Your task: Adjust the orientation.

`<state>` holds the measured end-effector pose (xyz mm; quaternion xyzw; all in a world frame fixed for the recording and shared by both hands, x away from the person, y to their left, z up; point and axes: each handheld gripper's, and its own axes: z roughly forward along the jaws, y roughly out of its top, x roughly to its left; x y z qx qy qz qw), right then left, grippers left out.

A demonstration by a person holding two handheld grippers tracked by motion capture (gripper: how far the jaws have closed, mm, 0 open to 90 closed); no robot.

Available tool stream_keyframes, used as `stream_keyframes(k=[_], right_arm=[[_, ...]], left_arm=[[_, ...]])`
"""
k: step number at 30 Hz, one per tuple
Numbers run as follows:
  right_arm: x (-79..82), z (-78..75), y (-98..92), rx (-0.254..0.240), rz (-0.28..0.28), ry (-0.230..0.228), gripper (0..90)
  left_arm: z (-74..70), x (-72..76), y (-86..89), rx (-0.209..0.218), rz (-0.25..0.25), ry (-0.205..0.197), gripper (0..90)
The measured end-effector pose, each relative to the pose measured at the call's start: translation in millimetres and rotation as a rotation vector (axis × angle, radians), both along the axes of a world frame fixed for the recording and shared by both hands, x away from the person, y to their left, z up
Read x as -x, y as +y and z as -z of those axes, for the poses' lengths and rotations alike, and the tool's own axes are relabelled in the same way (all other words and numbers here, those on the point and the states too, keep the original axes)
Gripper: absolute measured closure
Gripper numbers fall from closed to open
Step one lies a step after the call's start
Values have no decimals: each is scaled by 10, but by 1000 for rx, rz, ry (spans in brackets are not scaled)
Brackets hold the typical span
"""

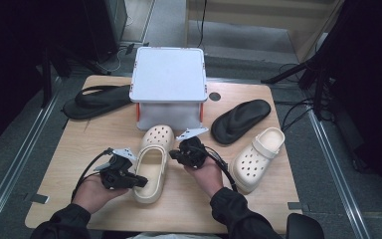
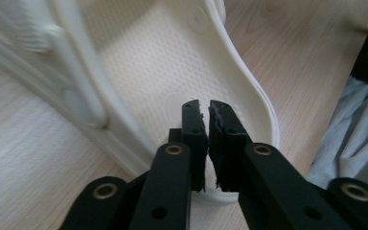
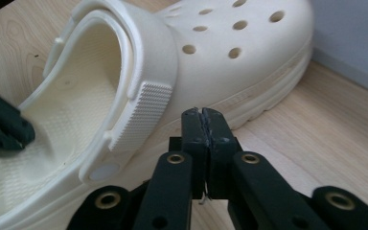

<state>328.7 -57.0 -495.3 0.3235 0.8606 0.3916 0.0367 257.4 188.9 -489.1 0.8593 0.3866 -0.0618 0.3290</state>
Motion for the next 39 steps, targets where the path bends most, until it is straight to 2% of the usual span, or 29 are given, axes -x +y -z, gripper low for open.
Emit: stream_keyframes(k=[2, 3, 4, 7, 10, 11, 12, 14, 17, 18, 19, 20, 23, 24, 25, 26, 27, 30, 33, 35, 36, 38, 39], right_arm=[[12, -57, -77, -22, -3, 1, 844], [12, -57, -77, -22, -3, 1, 844], [32, -95, -131, -31, -17, -4, 794], [62, -132, -183, -33, -30, -9, 740], [118, -205, -289, -53, -45, -5, 653], [118, -205, -289, -53, -45, -5, 653], [152, -238, -338, -46, -51, -19, 619], [187, -272, -399, -50, -58, -27, 599], [217, -308, -477, -50, -59, -39, 599], [250, -339, -578, -53, -57, -45, 600], [250, -339, -578, -53, -57, -45, 600], [275, -353, -660, -58, -55, -43, 601], [309, -363, -757, -53, -51, -49, 629], [346, -367, -845, -43, -48, -57, 711], [346, -367, -845, -43, -48, -57, 711], [374, -372, -923, -38, -49, -53, 779], [385, -380, -962, -35, -45, -49, 807], [407, -393, -1036, -40, -35, -47, 849], [437, -403, -1144, -32, -26, -52, 889], [457, -396, -1228, -23, -18, -54, 900], [473, -372, -1316, -14, -1, -48, 900], [483, -358, -1360, -8, 11, -41, 900], [507, -334, -1453, 3, 44, -41, 900]], left_arm=[[-74, -7, 70, 10, -34, -14, 750], [-74, -7, 70, 10, -34, -14, 690], [-105, -8, 91, 19, -51, -22, 632], [-203, -2, 176, 55, -89, -56, 596], [-260, -17, 236, 37, -117, -79, 514], [-260, -17, 236, 37, -117, -79, 502], [-273, -23, 253, 38, -120, -87, 488], [-310, -52, 300, 36, -131, -106, 471], [-330, -94, 334, 37, -145, -103, 466], [-342, -116, 345, 30, -149, -100, 456], [-349, -135, 351, 24, -150, -104, 456], [-367, -158, 358, 15, -151, -107, 445], [-417, -234, 378, 21, -164, -125, 426], [-429, -258, 380, 16, -170, -133, 413], [-439, -285, 386, 11, -171, -139, 413], [-444, -313, 393, 11, -174, -145, 403], [-445, -339, 399, 15, -176, -144, 402], [-421, -407, 416, 22, -181, -154, 390], [-368, -448, 442, -5, -181, -174, 375], [-336, -458, 471, -3, -190, -180, 372], [-322, -464, 485, 0, -196, -183, 370], [-301, -474, 499, -6, -200, -179, 369], [-292, -479, 505, -11, -198, -181, 369]])
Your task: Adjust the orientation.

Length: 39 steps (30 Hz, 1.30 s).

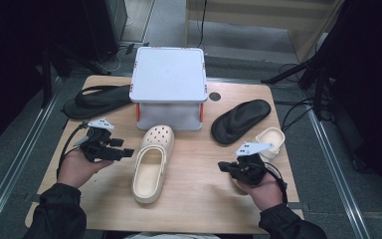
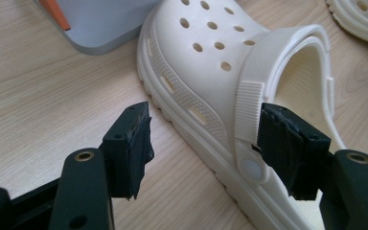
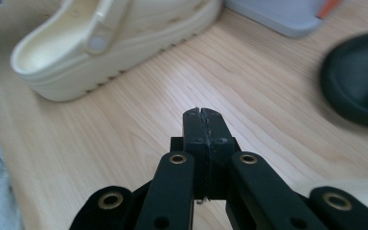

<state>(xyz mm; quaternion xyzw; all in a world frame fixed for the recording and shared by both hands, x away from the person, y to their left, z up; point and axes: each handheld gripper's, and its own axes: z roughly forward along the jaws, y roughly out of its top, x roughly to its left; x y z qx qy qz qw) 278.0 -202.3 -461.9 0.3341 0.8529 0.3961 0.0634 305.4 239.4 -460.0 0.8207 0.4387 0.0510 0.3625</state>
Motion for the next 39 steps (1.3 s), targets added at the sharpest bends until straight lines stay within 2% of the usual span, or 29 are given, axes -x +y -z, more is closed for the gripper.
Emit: stream_keyframes(k=[3, 4, 9, 16, 19, 29, 33, 39], right_arm=[[45, 19, -143, 3, 39, -5, 900], [45, 19, -143, 3, 39, -5, 900], [153, 45, -397, 23, 84, -29, 900], [228, 45, -538, 42, 115, -33, 900], [228, 49, -617, 26, 136, -26, 900], [256, 85, -782, 33, 159, -13, 900], [259, 112, -777, 63, 147, -3, 900], [279, 117, -811, 49, 151, 1, 900]], left_arm=[[32, -29, 13, -5, -8, 7, 369], [32, -29, 13, -5, -8, 7, 369], [58, -62, 9, 4, -12, 12, 369], [64, -80, 33, 11, -28, 21, 370], [67, -80, 41, 3, -27, 23, 371], [79, -85, 34, -5, -28, 28, 372], [74, -80, 43, -6, -29, 24, 372], [69, -73, 43, -5, -30, 17, 374]])
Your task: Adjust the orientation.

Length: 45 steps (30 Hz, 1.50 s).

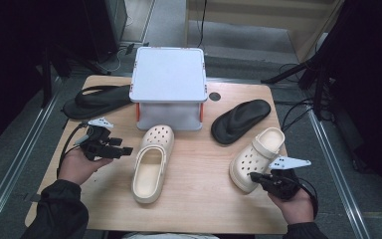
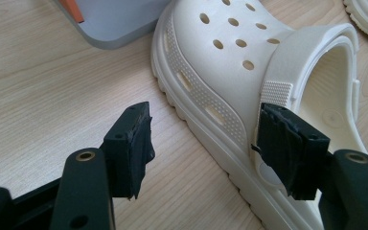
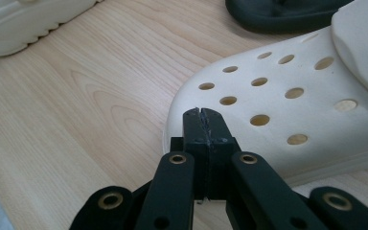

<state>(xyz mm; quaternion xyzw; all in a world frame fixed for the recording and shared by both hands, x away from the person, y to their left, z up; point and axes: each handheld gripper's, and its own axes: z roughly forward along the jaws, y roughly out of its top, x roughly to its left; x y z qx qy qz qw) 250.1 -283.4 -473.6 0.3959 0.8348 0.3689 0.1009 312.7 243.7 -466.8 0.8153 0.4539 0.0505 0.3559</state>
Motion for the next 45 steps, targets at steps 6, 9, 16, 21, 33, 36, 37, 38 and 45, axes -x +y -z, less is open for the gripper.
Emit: stream_keyframes(k=[6, 9, 16, 21, 33, 36, 37, 38, 45], right_arm=[[34, 9, -72, 24, 5, 5, 900], [23, 35, -59, 42, -1, 20, 900], [-67, 41, 89, 47, -56, 23, 900], [-173, 38, 241, 57, -83, 25, 900], [-393, 60, 381, 37, -89, 44, 900], [-449, 84, 417, 57, -99, 51, 900], [-464, 91, 423, 63, -97, 55, 900], [-477, 81, 421, 55, -92, 61, 900], [-418, -133, 261, 70, -27, -19, 900]], left_arm=[[-1, 2, 5, 1, -2, -2, 374], [0, 2, 0, -2, -1, -2, 374], [1, 7, -11, -12, -7, -3, 374], [13, 14, -12, -11, -1, 6, 374], [22, 26, -19, -16, 2, 6, 375], [25, 28, -26, -14, 5, 6, 375], [27, 26, -28, -13, 6, 7, 375], [30, 26, -28, -13, 5, 7, 375], [25, 23, -12, -10, 3, 7, 376]])
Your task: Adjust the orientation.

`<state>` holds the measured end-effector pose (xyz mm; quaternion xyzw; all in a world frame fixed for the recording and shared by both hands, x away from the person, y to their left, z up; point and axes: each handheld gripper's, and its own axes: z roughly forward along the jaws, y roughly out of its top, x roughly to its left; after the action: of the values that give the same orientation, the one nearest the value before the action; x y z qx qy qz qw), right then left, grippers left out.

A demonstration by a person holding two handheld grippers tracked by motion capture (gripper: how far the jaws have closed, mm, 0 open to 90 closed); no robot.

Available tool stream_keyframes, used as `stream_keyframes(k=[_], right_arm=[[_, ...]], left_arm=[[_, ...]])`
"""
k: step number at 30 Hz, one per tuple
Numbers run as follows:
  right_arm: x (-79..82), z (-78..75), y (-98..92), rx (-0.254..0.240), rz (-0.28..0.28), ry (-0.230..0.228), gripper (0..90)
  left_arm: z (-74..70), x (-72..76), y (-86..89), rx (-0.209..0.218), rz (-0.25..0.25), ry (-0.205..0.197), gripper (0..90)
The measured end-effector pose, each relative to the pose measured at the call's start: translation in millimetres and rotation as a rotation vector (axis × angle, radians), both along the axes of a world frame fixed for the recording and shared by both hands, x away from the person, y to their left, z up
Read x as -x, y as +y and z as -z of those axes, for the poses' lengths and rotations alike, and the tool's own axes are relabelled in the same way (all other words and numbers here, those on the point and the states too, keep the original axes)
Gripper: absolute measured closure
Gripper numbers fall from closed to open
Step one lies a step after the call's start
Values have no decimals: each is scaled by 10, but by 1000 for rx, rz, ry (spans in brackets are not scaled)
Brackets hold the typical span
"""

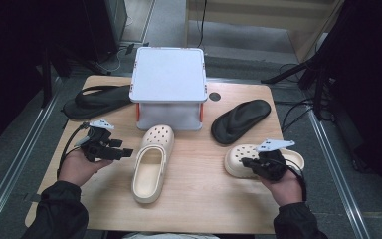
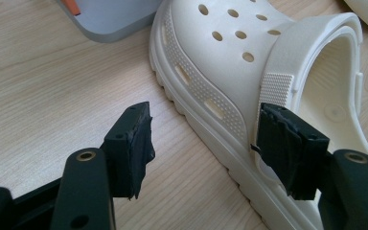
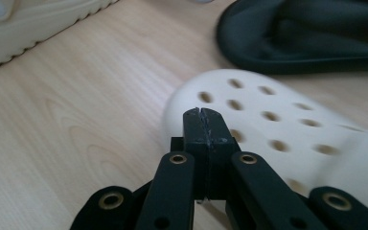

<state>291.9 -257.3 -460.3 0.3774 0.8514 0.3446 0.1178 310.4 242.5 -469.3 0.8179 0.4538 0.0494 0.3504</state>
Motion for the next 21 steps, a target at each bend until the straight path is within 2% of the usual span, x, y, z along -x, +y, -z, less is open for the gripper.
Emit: stream_keyframes(k=[1, 2, 5, 6, 9, 11, 15, 18, 21], right_arm=[[26, -88, -120, -28, 41, -25, 900], [26, -88, -120, -28, 41, -25, 900], [84, -179, -309, -46, 97, -56, 900], [111, -199, -448, -52, 139, -67, 900], [120, -192, -555, -50, 170, -71, 900], [110, -153, -697, -37, 222, -68, 900], [82, -102, -755, -16, 253, -66, 900], [32, -64, -785, 24, 283, -53, 900], [-23, 1, -746, 61, 267, -23, 900]], left_arm=[[-3, 9, 0, 1, -1, -3, 376], [-3, 9, 0, 1, -1, -3, 376], [-3, 12, 4, 1, 1, -6, 377], [-4, 12, 4, 2, 0, -3, 377], [-5, 13, 5, 1, 3, -7, 377], [-5, 13, 4, 1, 3, -8, 378], [-3, 13, -2, -3, 4, -5, 378], [-1, 11, -4, -6, 7, -4, 378], [3, 12, -6, -6, 6, -4, 378]])
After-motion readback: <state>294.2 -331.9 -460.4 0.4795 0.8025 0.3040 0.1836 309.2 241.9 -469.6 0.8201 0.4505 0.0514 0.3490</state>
